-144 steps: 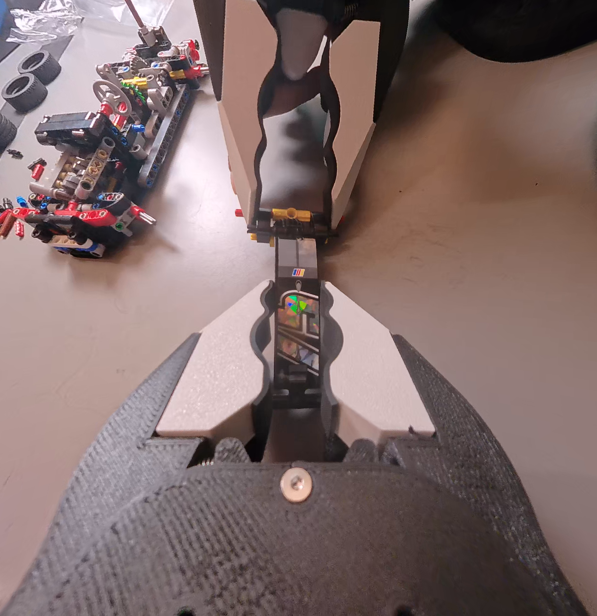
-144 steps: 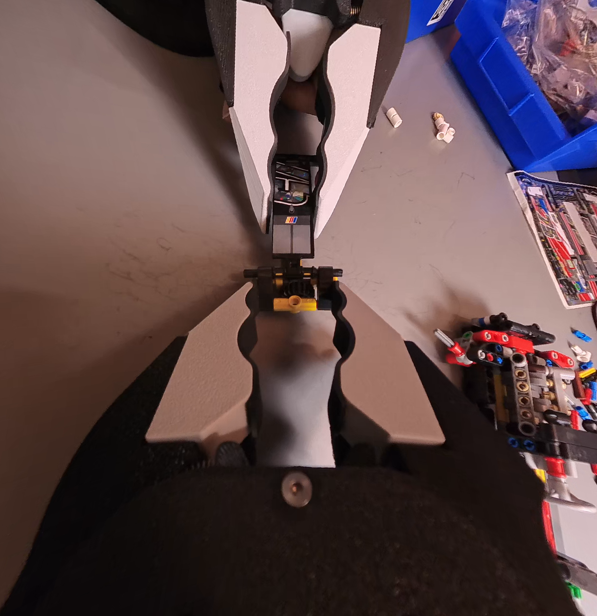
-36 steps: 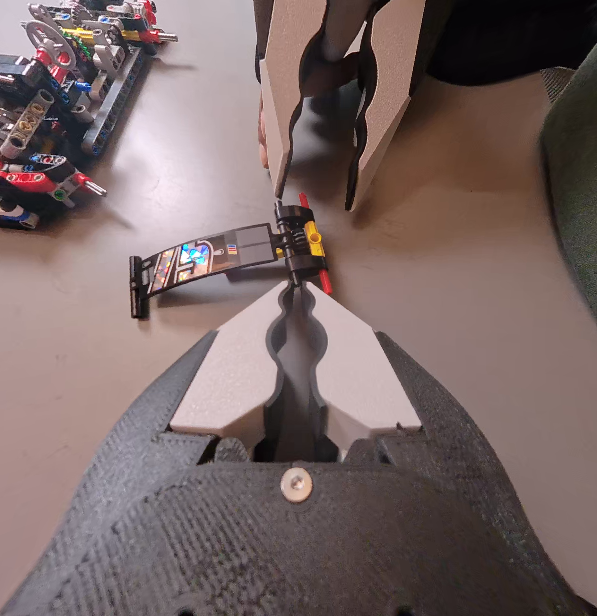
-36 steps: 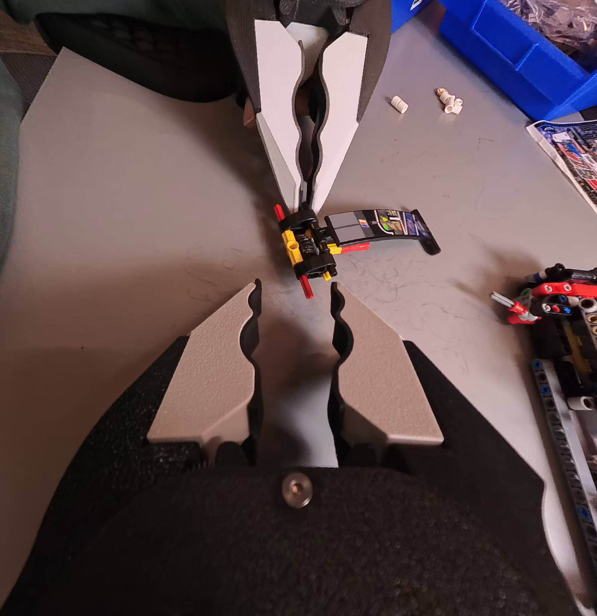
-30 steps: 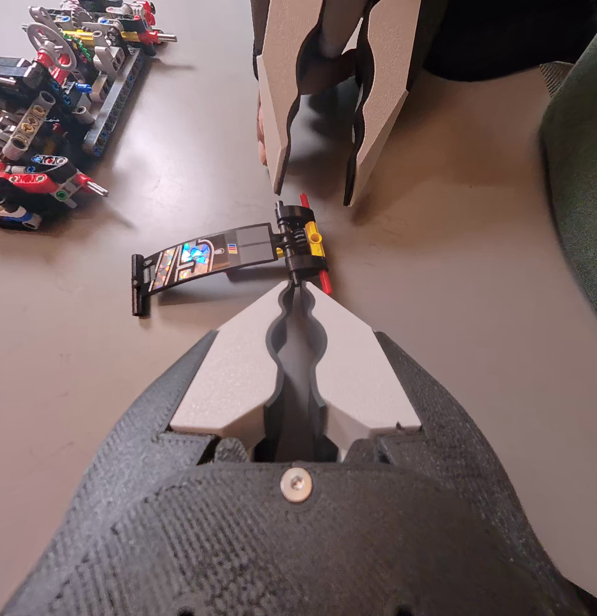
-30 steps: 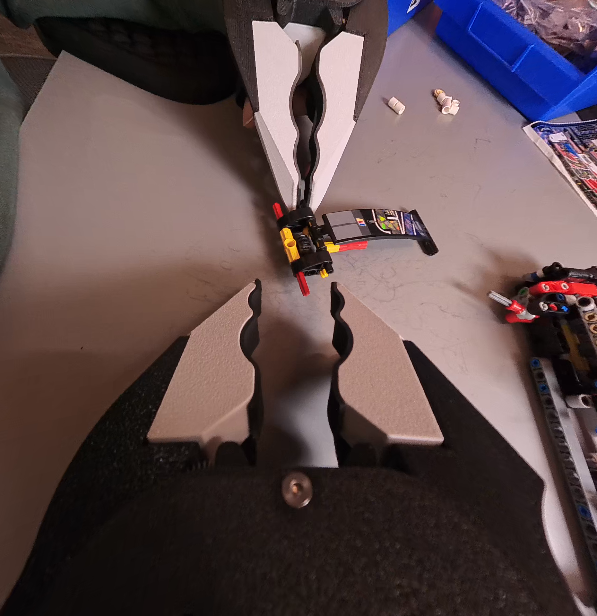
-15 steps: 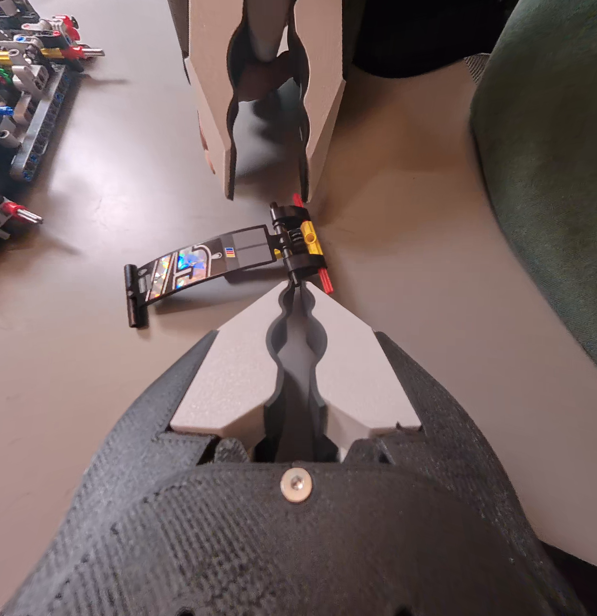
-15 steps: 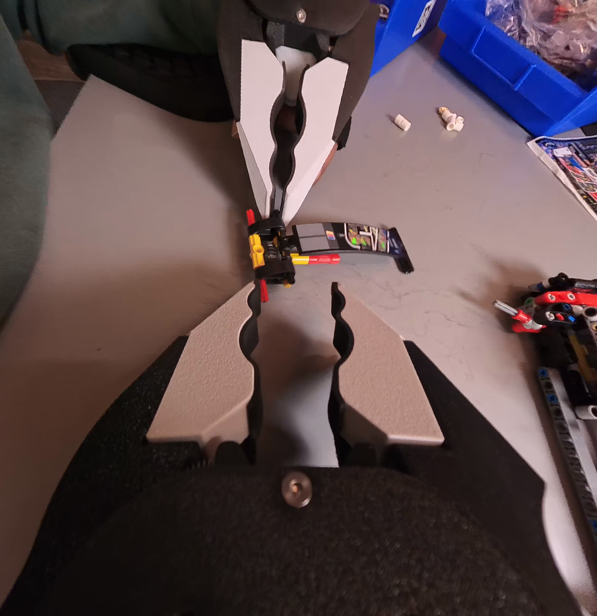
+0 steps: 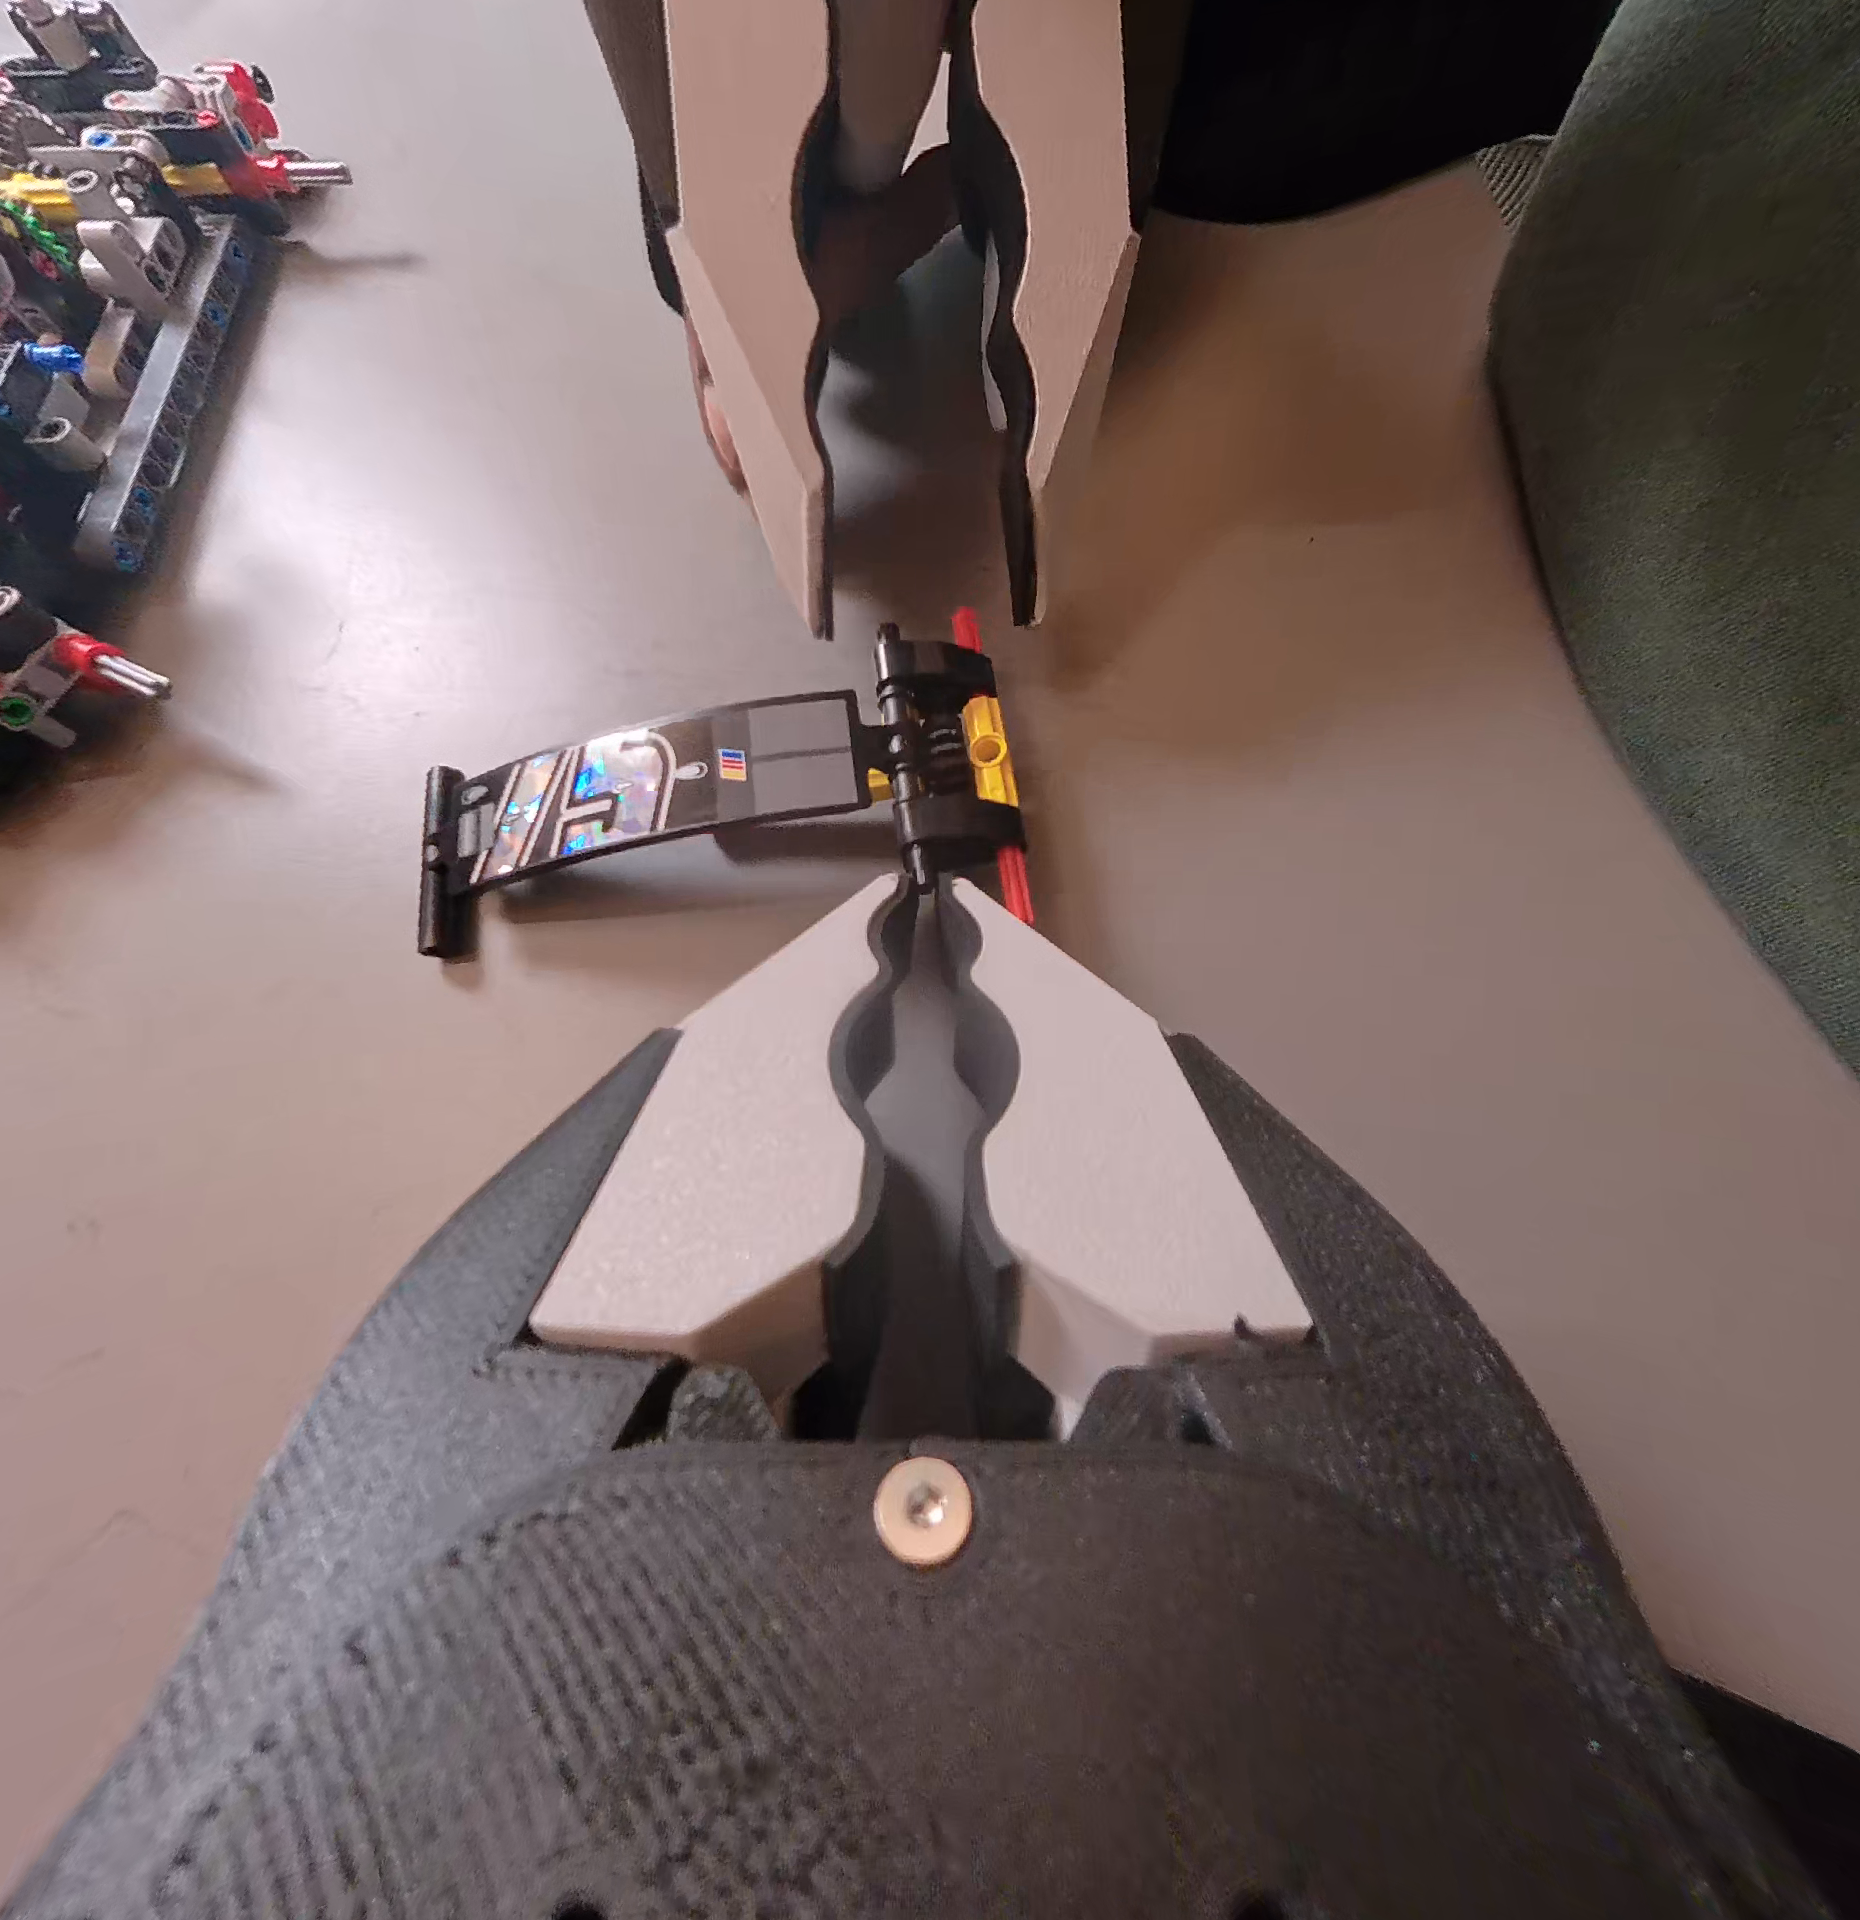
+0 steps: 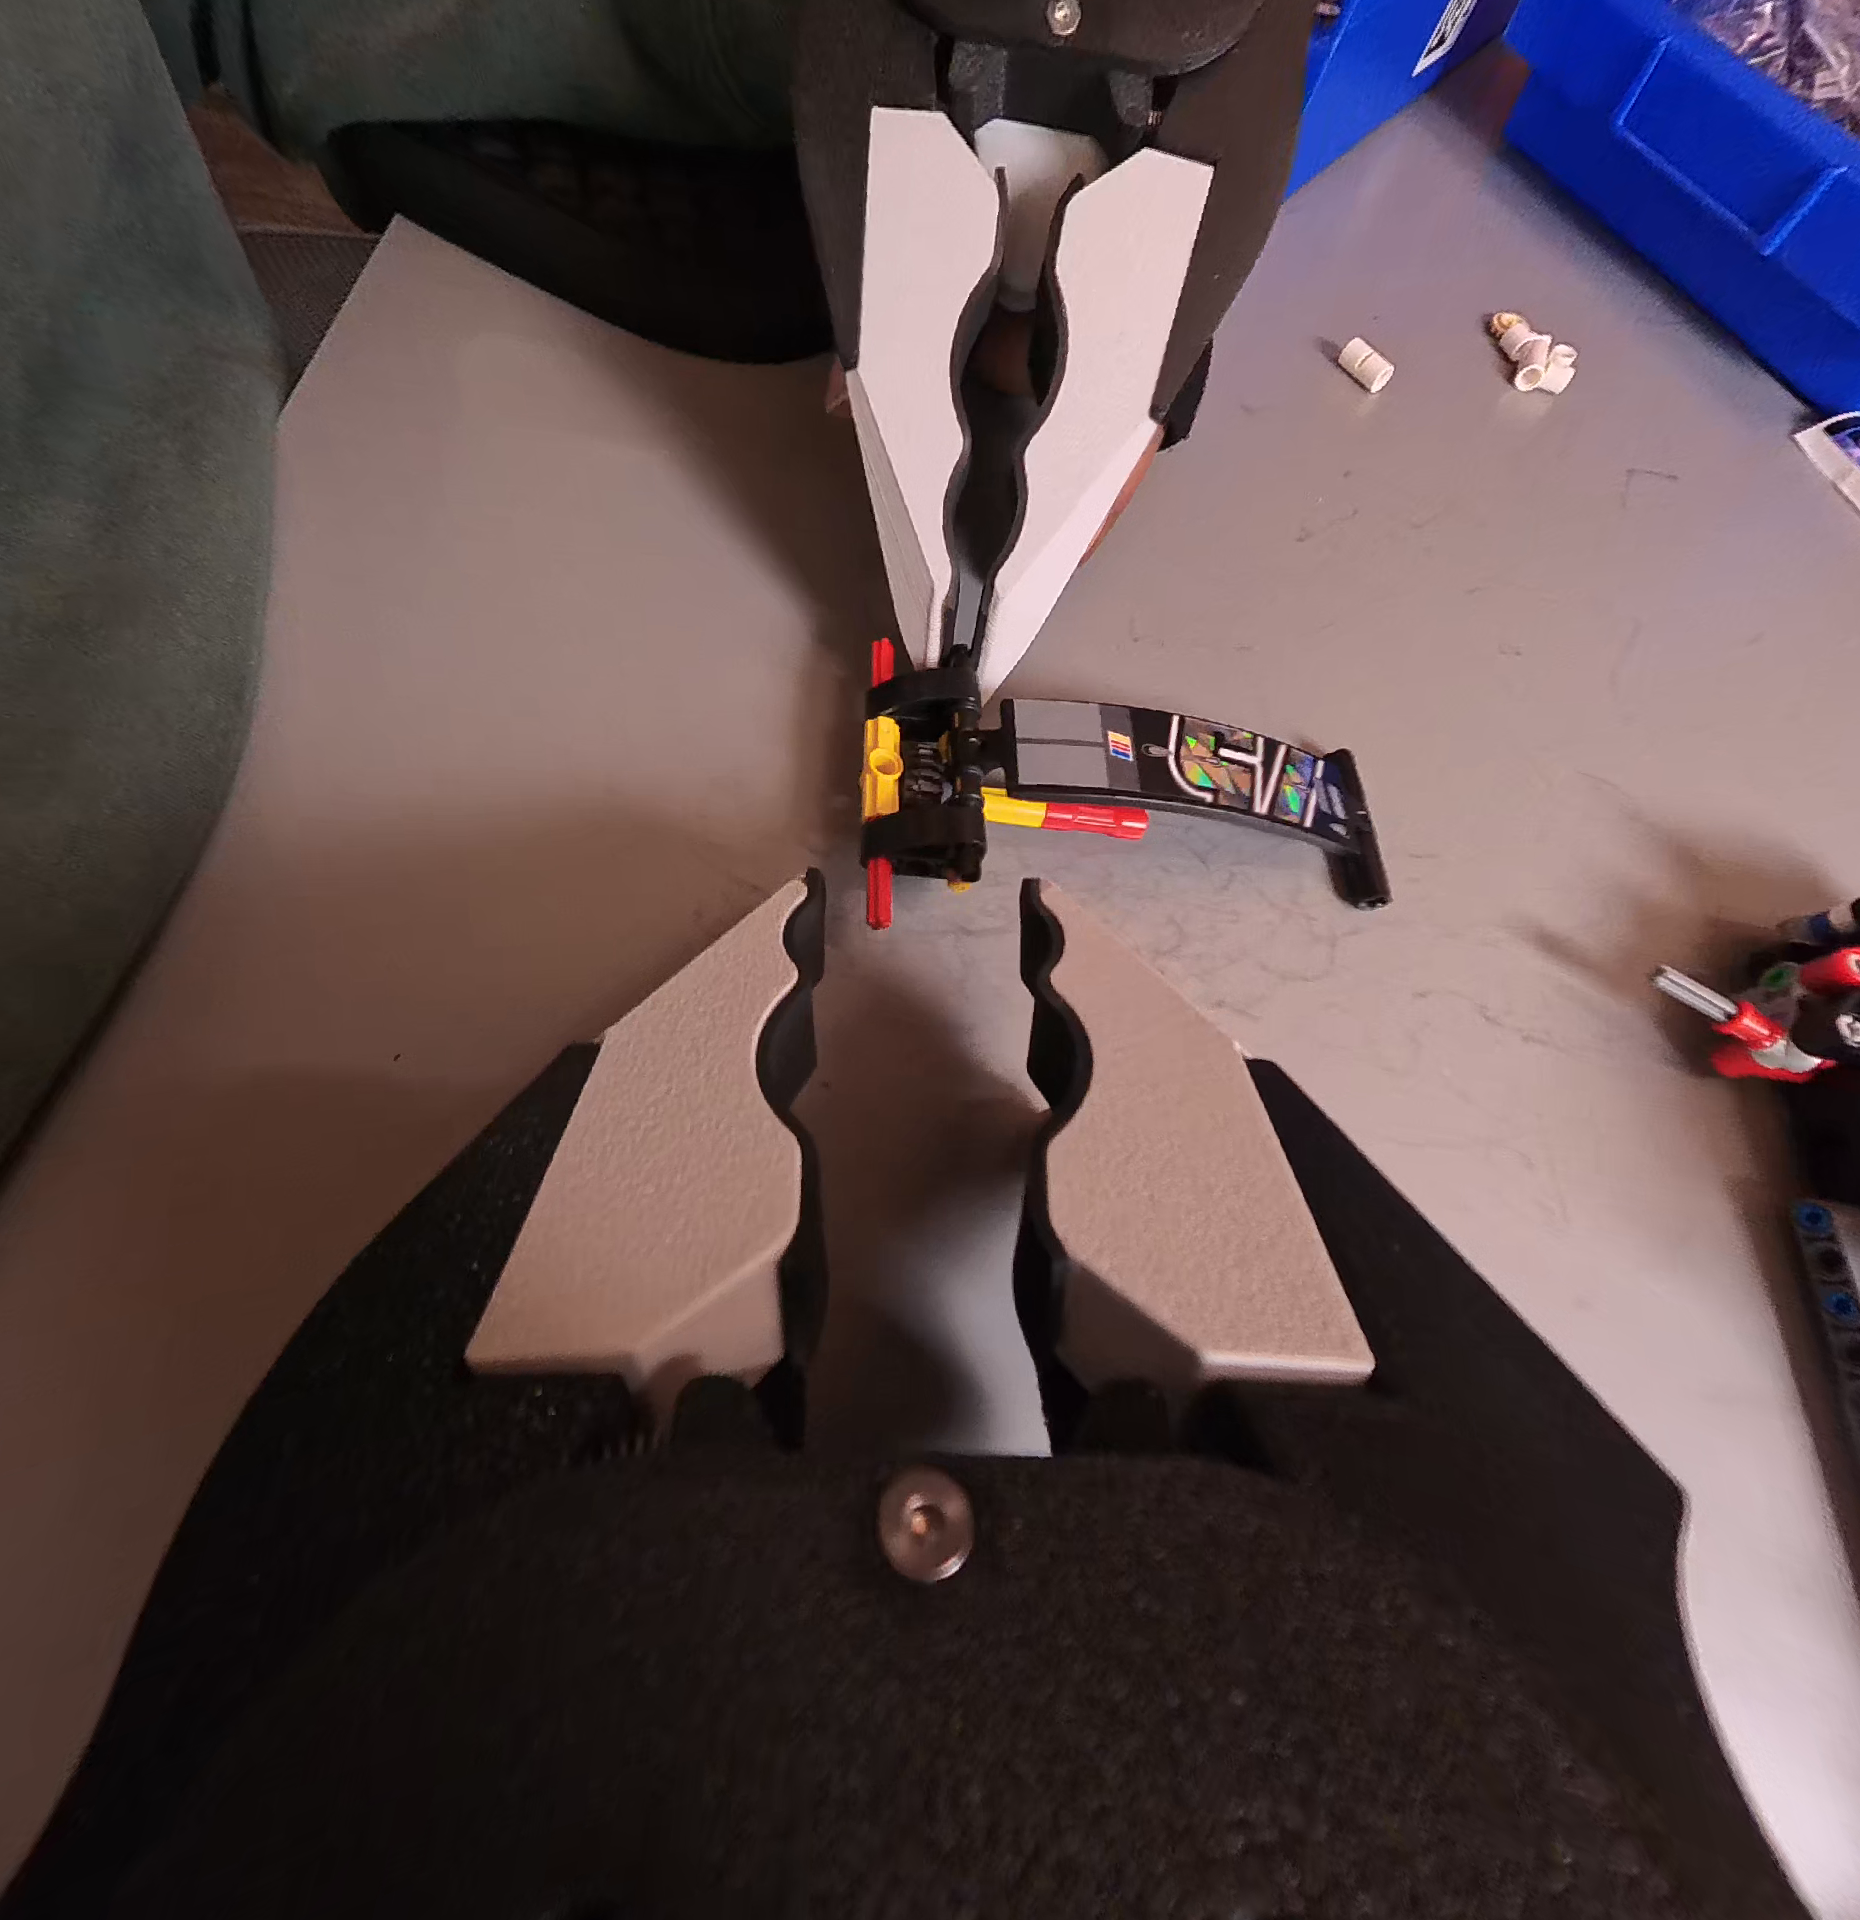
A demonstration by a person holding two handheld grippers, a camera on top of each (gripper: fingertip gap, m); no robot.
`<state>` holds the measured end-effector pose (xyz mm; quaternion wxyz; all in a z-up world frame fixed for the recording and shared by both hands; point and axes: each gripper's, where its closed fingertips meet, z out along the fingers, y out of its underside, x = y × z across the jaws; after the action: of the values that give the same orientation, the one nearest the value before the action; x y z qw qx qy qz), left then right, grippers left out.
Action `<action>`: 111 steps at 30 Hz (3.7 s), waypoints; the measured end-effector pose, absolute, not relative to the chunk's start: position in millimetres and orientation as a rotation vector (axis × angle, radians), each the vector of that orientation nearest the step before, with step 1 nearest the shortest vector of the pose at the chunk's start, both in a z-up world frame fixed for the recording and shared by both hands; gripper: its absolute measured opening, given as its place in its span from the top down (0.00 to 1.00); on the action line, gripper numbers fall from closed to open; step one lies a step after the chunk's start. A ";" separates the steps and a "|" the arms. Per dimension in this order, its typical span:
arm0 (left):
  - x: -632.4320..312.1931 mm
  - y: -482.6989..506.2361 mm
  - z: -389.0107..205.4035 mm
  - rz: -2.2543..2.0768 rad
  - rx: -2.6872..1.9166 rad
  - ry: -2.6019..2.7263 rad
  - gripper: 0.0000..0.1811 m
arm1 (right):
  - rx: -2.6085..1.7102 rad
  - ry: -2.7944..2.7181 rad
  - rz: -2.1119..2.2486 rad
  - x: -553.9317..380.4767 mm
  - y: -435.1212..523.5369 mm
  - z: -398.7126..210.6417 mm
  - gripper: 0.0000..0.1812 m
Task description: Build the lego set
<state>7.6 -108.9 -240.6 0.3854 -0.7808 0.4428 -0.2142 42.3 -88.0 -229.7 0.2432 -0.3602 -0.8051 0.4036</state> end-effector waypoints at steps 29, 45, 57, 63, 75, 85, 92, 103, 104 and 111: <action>-27.8 -116.5 -238.8 -0.531 -2.087 1.067 0.88 | -1.034 -2.157 1.076 34.0 -84.4 -229.4 0.84; -19.1 -114.0 -241.7 -0.531 -2.076 1.081 0.86 | -1.080 -2.096 1.077 21.4 -83.3 -225.9 0.94; -10.0 -108.8 -243.0 -0.515 -2.052 1.085 0.89 | -1.090 -2.093 1.058 17.7 -84.0 -227.0 0.99; -9.7 -108.0 -237.9 -0.536 -2.031 1.066 0.89 | -1.147 -2.025 1.233 18.5 -85.7 -211.6 1.00; -12.7 -109.4 -240.3 -0.530 -2.048 1.072 0.87 | -1.111 -2.092 1.074 22.1 -79.0 -226.8 0.97; -9.5 -107.1 -242.6 -0.502 -2.047 1.083 0.90 | -1.094 -2.104 1.018 20.6 -79.1 -230.8 1.00; -9.7 -104.6 -242.6 -0.500 -2.048 1.066 0.90 | -1.122 -2.090 1.025 19.9 -76.4 -230.0 1.00; -5.9 -100.2 -240.9 -0.508 -2.035 1.035 0.90 | -1.187 -2.052 0.995 18.1 -63.6 -231.4 1.00; -5.8 -99.9 -241.1 -0.505 -2.035 1.035 0.90 | -1.188 -2.049 0.993 18.0 -62.8 -231.4 1.00; -5.5 -99.3 -241.3 -0.500 -2.035 1.034 0.90 | -1.183 -2.046 0.980 18.3 -61.8 -231.3 1.00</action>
<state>-5.5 -99.3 -241.3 0.3917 -0.8013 0.4071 -0.1968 18.3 -61.8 -231.3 0.2875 -0.4428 -0.7659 0.3669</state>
